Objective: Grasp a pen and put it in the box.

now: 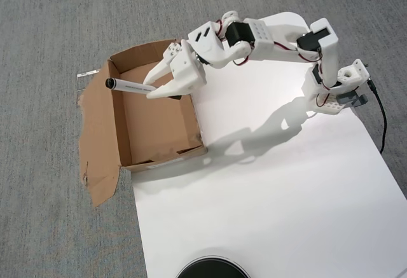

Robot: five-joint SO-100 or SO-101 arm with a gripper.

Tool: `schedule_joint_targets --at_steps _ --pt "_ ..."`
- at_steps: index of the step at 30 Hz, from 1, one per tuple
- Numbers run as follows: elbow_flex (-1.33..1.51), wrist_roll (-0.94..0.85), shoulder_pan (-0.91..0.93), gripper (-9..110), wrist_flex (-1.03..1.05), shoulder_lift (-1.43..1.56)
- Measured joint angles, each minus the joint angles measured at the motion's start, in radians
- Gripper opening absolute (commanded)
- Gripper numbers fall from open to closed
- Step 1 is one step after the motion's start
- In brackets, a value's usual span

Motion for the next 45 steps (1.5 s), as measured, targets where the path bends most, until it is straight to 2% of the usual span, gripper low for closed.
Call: schedule_joint_targets --at_steps 28,38,45 --pt "-0.04 0.0 0.058 1 0.002 -0.301" --pt "-0.04 0.0 0.061 15 0.003 -0.351" --pt "-0.04 0.0 0.06 16 0.003 -0.351"
